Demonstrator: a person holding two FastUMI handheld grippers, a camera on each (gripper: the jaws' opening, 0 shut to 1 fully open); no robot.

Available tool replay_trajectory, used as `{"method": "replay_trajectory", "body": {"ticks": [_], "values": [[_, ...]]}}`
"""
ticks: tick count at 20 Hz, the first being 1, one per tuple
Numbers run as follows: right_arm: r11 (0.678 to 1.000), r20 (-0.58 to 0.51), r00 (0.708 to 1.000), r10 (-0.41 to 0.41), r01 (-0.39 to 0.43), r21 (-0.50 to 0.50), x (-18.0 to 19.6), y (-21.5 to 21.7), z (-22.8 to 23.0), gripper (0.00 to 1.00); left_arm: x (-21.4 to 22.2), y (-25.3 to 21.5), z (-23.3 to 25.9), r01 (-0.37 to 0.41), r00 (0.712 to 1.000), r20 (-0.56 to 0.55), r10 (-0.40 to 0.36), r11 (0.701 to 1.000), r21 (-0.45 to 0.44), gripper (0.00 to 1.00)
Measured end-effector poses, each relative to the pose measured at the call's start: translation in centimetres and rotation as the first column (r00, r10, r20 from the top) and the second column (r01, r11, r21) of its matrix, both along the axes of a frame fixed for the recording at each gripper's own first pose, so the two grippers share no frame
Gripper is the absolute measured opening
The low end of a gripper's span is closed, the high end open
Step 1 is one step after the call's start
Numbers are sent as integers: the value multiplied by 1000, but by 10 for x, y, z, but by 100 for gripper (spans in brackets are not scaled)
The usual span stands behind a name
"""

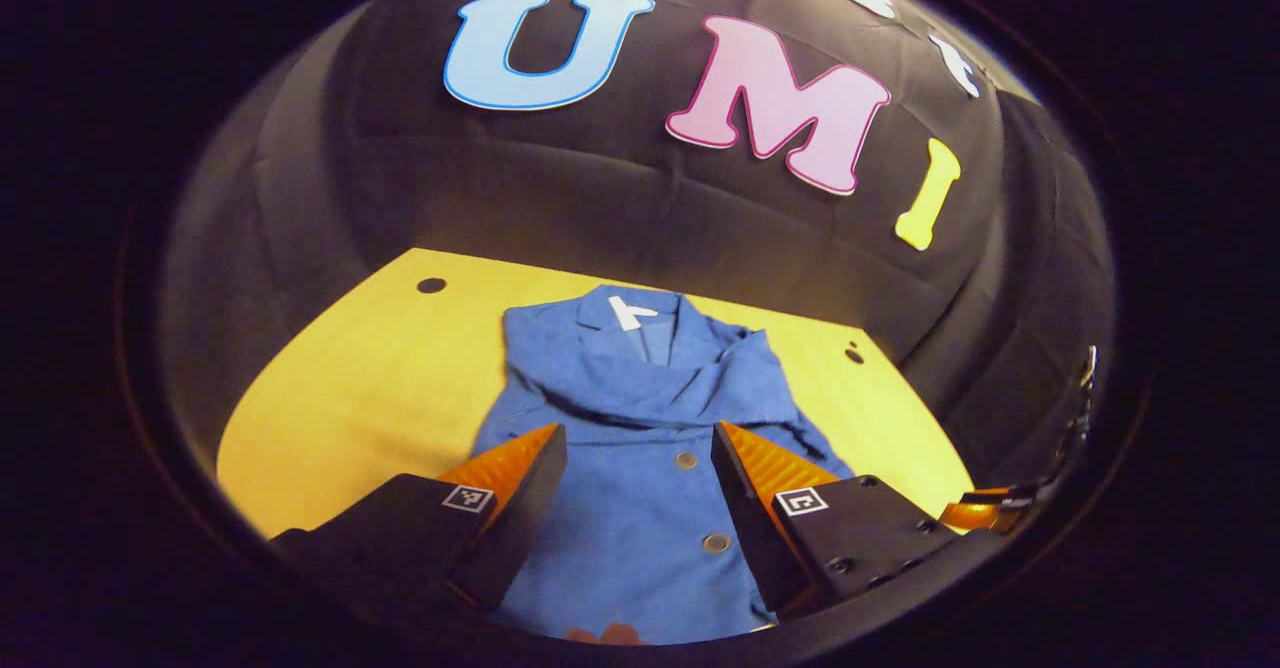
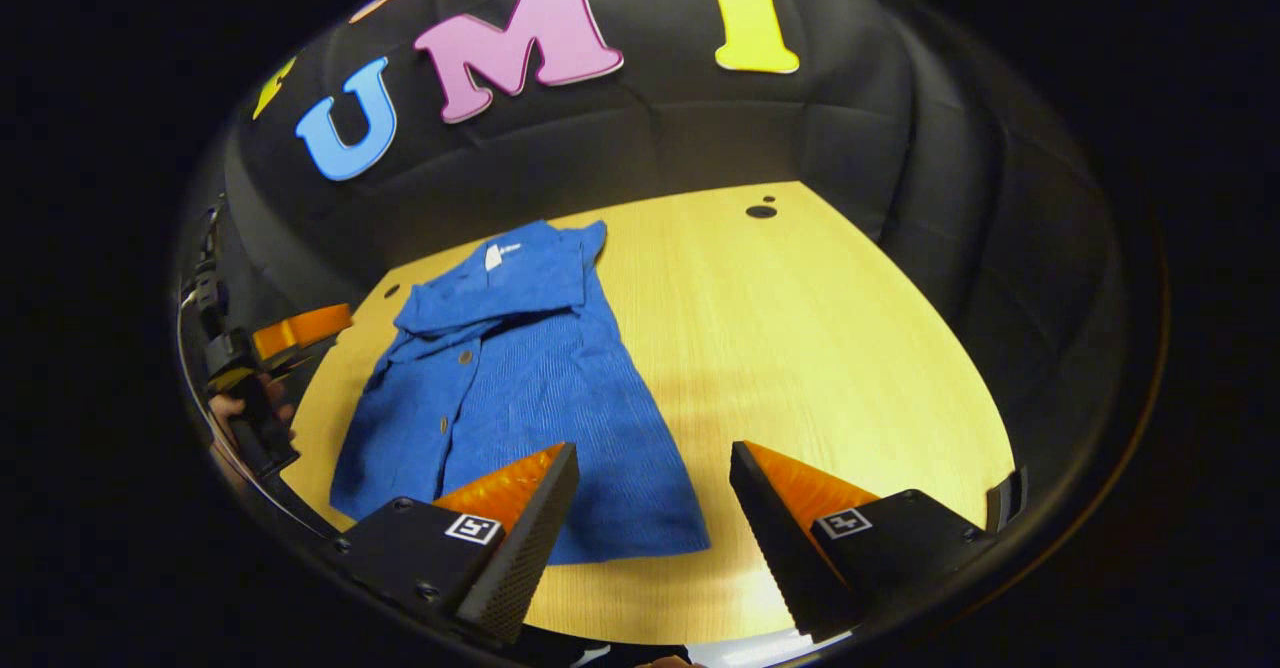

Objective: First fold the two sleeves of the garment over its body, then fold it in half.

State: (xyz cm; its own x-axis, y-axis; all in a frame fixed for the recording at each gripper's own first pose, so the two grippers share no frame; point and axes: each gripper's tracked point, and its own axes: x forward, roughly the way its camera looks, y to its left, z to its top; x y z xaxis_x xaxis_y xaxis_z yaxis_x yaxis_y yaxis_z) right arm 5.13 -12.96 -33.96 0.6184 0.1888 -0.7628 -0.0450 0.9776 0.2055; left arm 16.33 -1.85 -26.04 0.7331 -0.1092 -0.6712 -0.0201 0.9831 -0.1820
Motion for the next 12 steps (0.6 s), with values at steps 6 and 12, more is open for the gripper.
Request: {"method": "replay_trajectory", "body": {"ticks": [6,12], "values": [[999,-112,994,15,-19,-34,-12,3,-43,98,-123,44,-74,-47,931,-358,75,995,88,85],[997,-209,978,19,-34,-71,-22,4,-74,99,-146,42,-112,-93,856,-498,137,989,112,85]]}}
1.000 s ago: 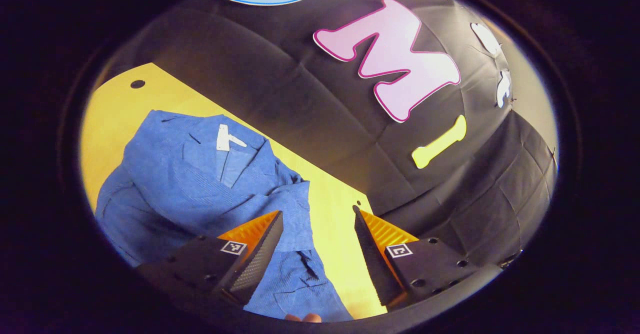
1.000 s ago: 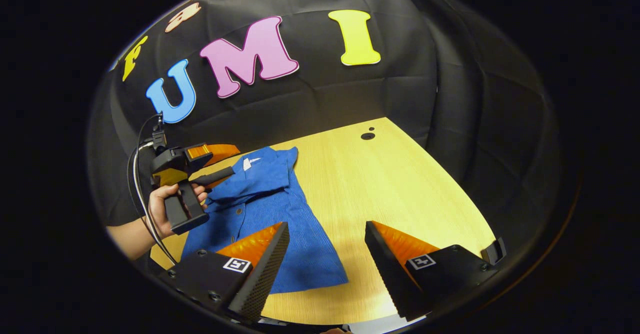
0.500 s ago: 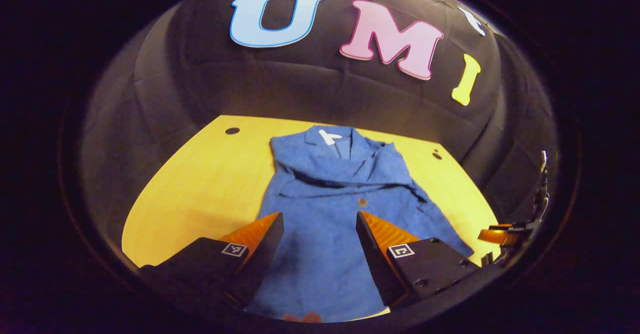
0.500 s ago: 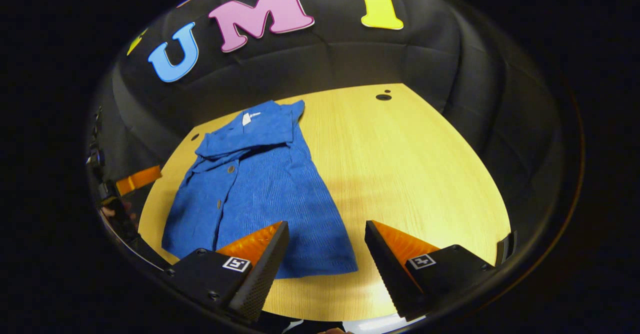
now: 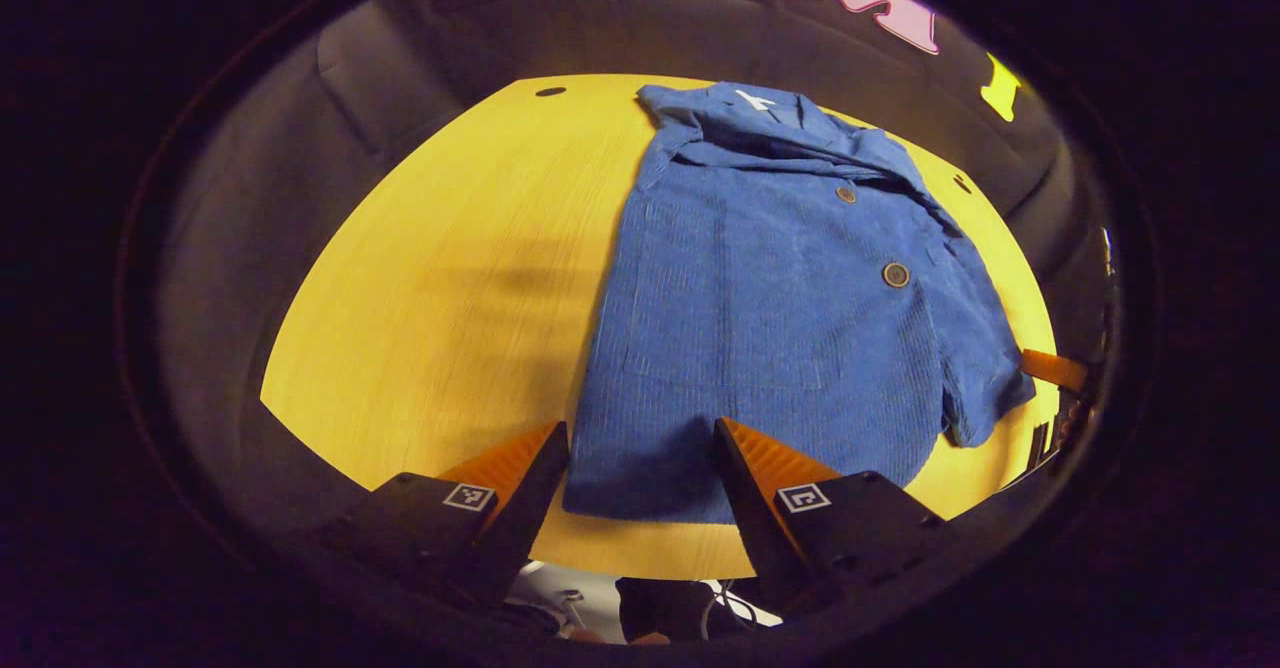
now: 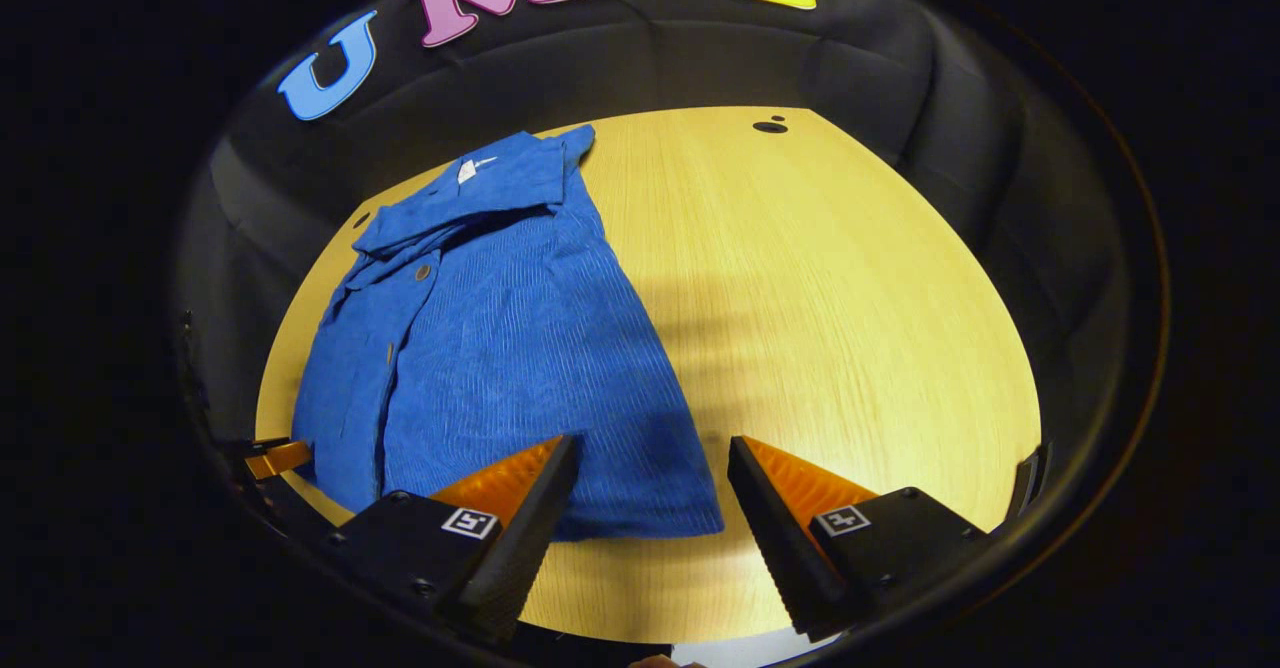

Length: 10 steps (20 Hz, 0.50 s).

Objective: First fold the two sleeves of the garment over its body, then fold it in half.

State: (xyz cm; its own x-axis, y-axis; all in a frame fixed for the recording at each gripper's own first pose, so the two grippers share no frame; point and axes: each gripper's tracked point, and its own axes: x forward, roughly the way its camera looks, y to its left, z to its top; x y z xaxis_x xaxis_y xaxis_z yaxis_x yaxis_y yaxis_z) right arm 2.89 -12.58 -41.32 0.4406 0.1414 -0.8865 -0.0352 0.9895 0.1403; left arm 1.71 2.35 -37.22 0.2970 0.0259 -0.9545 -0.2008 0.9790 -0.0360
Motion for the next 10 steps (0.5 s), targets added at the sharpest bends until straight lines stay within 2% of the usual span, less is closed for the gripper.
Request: {"method": "replay_trajectory", "body": {"ticks": [1,2,4,5,6,7,8,9,10], "values": [[1000,-23,1000,11,-11,-6,-4,3,-6,99,8,-2,-1,20,1000,19,-20,1000,4,82],[1000,-48,999,19,-20,-18,-11,2,-12,99,10,-4,-1,40,999,12,-41,999,16,84],[998,-9,999,41,-41,-49,-4,2,-13,99,10,-6,-3,80,997,15,-81,997,12,82],[995,-10,998,64,-65,-77,-6,2,-12,97,11,-10,-2,93,995,20,-93,996,14,77],[991,-13,996,88,-89,-101,-8,2,-14,97,13,-12,-1,111,993,26,-111,994,8,67],[989,-22,994,109,-110,-95,-9,9,-15,97,15,-17,0,113,993,36,-113,994,8,63],[989,-23,993,113,-115,-91,-8,13,-14,93,18,-23,-3,97,994,41,-97,995,-3,48],[991,-26,994,108,-110,-80,-7,19,-15,74,18,-30,-5,81,996,50,-80,997,-15,33],[993,-25,995,92,-93,-68,-5,25,-15,44,20,-33,-8,63,997,52,-63,998,-12,12]]}}
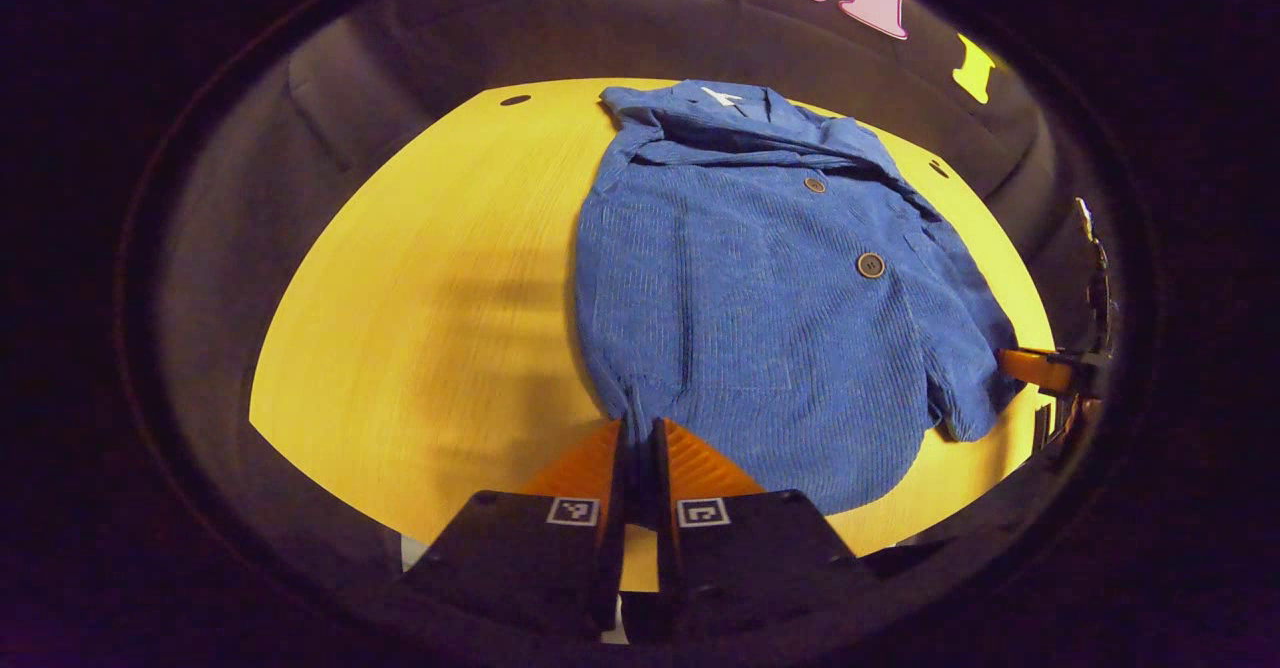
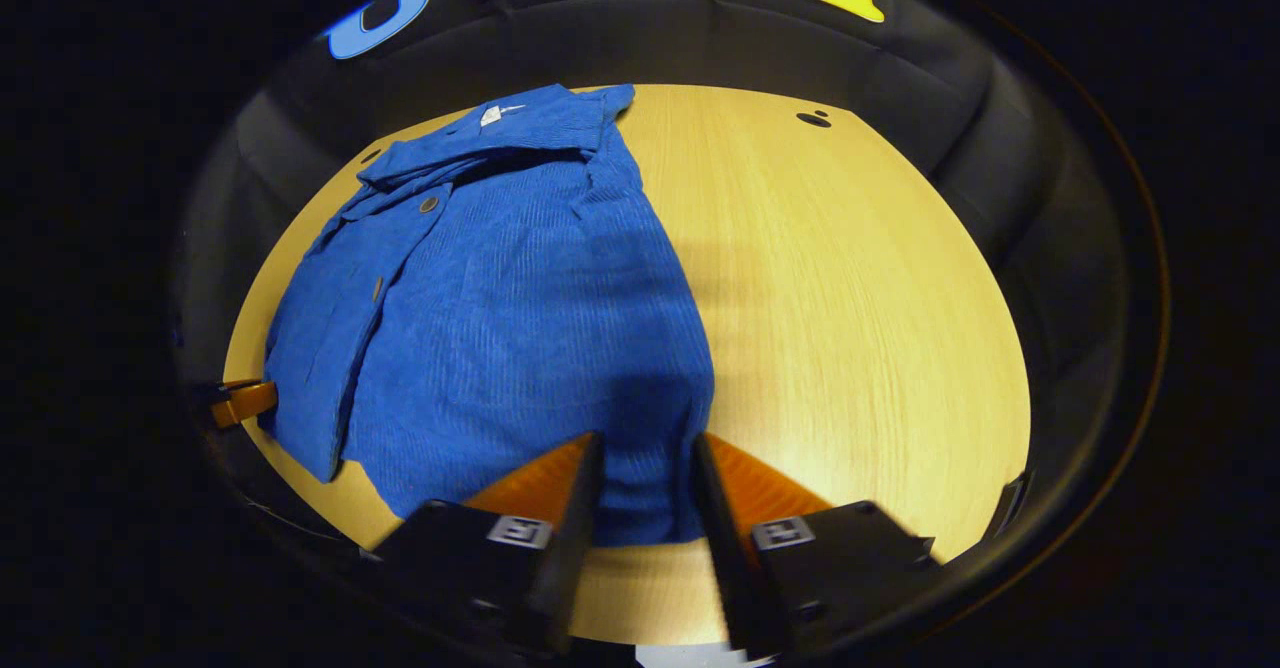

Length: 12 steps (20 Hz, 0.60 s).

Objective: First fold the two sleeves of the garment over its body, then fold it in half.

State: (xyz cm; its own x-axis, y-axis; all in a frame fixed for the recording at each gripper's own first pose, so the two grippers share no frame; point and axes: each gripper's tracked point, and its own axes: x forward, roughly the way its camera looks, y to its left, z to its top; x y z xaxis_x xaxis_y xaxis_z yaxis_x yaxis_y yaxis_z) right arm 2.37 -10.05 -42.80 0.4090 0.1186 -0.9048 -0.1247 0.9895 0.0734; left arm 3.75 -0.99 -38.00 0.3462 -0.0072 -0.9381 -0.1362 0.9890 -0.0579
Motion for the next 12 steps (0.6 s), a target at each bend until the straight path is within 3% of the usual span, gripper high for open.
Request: {"method": "replay_trajectory", "body": {"ticks": [1,2,3,9,12], "values": [[1000,5,1000,-10,10,1,0,4,0,14,-2,1,1,5,1000,8,-5,1000,-13,10],[1000,17,1000,9,-10,23,1,10,0,5,-4,5,3,5,1000,7,-5,1000,-17,1],[999,15,1000,19,-20,37,1,13,1,9,-4,4,7,10,1000,13,-10,1000,-23,3],[988,-25,999,-46,49,148,4,30,8,5,-3,-8,12,-78,997,-5,78,987,-141,0],[975,36,998,-49,41,217,38,51,42,5,22,-14,43,-99,992,54,113,970,-220,0]]}}
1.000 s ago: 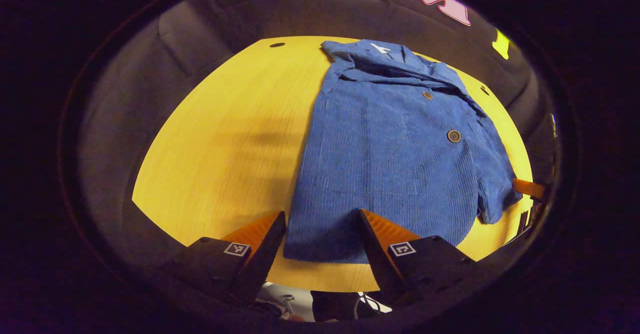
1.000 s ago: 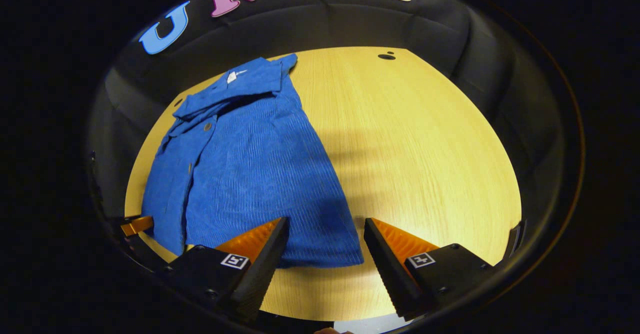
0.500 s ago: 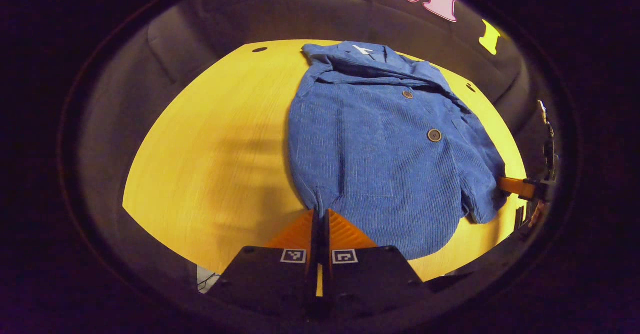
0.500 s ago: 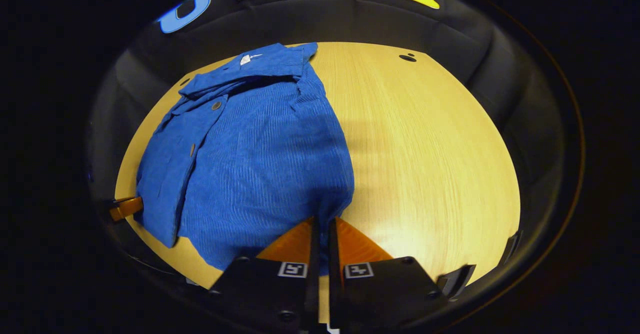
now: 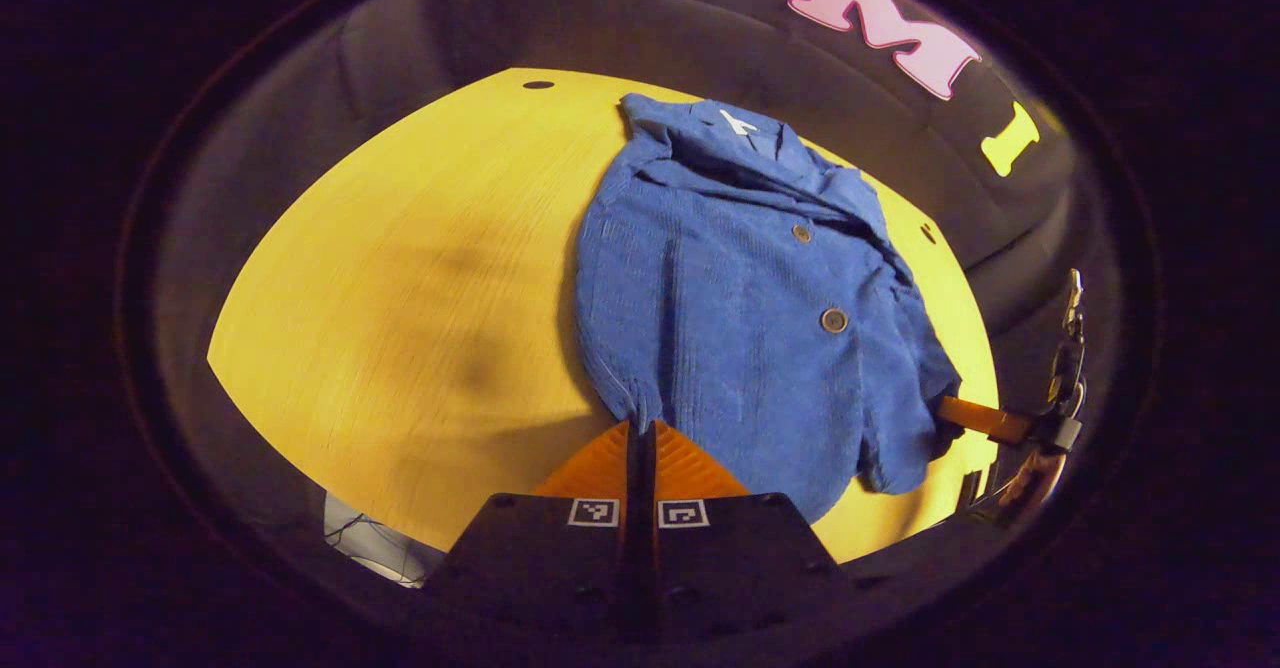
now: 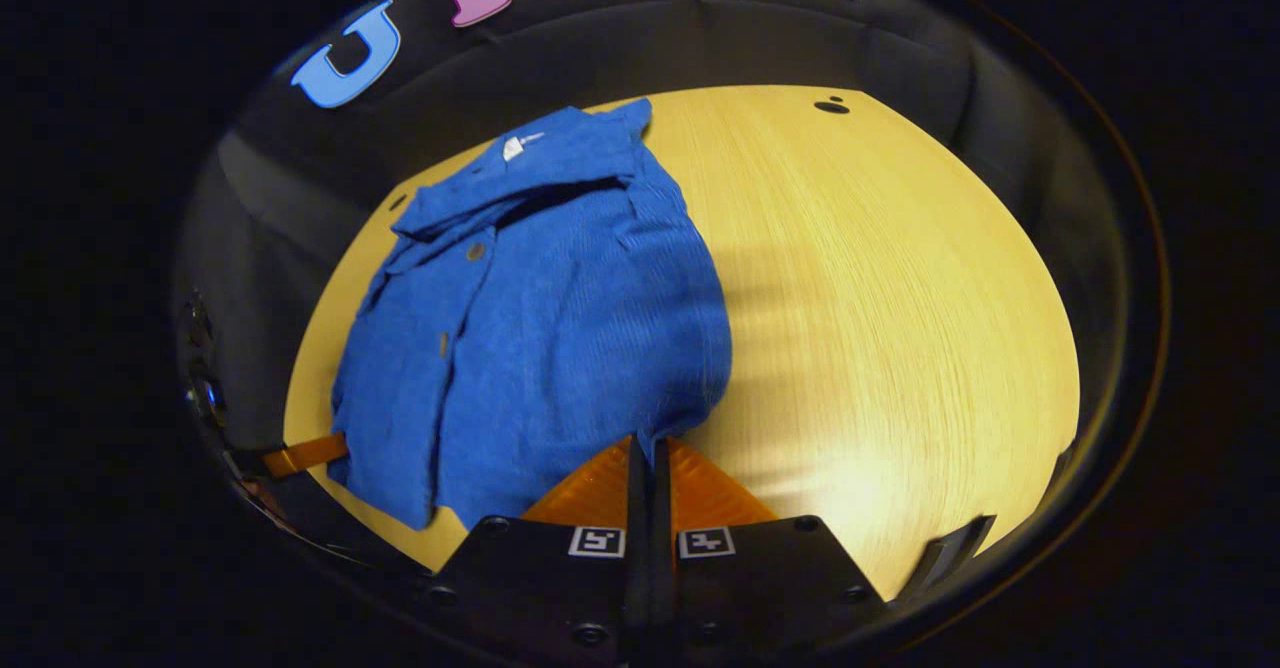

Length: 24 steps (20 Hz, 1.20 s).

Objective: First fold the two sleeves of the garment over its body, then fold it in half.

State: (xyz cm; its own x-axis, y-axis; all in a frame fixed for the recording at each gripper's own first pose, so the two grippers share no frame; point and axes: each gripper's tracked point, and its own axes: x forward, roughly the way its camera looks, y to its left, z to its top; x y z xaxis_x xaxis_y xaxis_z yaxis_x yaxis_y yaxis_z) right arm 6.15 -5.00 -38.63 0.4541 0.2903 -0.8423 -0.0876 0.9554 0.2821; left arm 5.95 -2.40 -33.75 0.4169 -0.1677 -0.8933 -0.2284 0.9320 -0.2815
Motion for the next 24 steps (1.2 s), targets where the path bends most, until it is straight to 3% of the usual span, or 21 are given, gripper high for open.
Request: {"method": "replay_trajectory", "body": {"ticks": [6,13,17,20,24], "values": [[995,180,984,17,-34,91,129,41,74,4,113,16,79,26,981,192,-25,1000,-1,0],[991,312,949,-48,5,135,272,69,106,5,278,43,129,60,919,387,-73,997,45,0],[991,340,935,-101,65,116,358,71,87,4,375,60,114,48,884,459,-87,994,97,0],[991,344,930,-131,113,70,415,67,56,4,436,76,86,-14,871,489,-41,994,109,0],[973,299,927,-227,227,36,453,61,-5,5,491,95,53,-96,833,553,-13,981,168,0]]}}
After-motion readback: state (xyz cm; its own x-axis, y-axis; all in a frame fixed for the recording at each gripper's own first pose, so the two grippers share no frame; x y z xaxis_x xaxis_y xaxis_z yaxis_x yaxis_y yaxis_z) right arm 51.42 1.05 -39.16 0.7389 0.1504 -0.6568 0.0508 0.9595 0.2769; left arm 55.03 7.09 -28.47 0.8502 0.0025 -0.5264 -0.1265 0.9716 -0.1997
